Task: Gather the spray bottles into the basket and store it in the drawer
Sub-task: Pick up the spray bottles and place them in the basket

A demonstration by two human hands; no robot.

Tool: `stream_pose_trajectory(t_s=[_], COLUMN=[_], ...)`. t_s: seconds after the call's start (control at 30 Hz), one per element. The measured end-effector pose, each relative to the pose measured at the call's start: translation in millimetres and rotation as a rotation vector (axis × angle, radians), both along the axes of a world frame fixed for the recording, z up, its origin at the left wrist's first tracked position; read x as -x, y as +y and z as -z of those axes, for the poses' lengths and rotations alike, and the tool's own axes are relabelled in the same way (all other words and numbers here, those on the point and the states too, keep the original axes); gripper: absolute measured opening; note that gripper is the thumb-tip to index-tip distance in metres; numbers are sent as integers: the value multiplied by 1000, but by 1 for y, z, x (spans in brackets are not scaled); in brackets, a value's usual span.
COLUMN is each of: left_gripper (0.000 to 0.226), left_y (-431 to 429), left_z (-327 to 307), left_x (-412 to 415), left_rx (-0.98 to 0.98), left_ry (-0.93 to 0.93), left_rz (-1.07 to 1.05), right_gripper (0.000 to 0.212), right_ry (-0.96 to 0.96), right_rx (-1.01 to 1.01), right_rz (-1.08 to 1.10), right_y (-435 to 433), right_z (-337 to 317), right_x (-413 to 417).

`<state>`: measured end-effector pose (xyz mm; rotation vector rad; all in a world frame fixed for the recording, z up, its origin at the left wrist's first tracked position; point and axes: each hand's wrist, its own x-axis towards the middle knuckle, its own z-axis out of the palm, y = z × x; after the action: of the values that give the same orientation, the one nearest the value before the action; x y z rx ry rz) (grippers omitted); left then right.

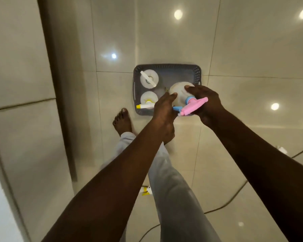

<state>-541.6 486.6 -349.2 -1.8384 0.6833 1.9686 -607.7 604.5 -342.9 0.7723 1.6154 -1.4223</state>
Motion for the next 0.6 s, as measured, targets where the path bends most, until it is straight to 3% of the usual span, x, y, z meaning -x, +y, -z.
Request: stream_pose_trajectory(t_s=[0.1, 0.27, 0.47, 0.6], left_gripper=[25, 44, 47, 29], left_y=[13, 35, 36, 27], left_z=[41, 91, 150, 176], left_x=[1, 21, 45, 49], left_rx=[-47, -33, -49, -42], left_ry=[59, 111, 124, 166], left_rz=[-192, -506, -639, -717], right_gripper=[40, 46, 42, 40], right_ry=[-29, -58, -86, -99], right_rx=[-22, -94, -123, -100], right_rz=[-7, -101, -203, -237], right_y=[-3, -17, -27, -31], right_z=[45, 111, 173, 195], right_x=[14, 42, 70, 72])
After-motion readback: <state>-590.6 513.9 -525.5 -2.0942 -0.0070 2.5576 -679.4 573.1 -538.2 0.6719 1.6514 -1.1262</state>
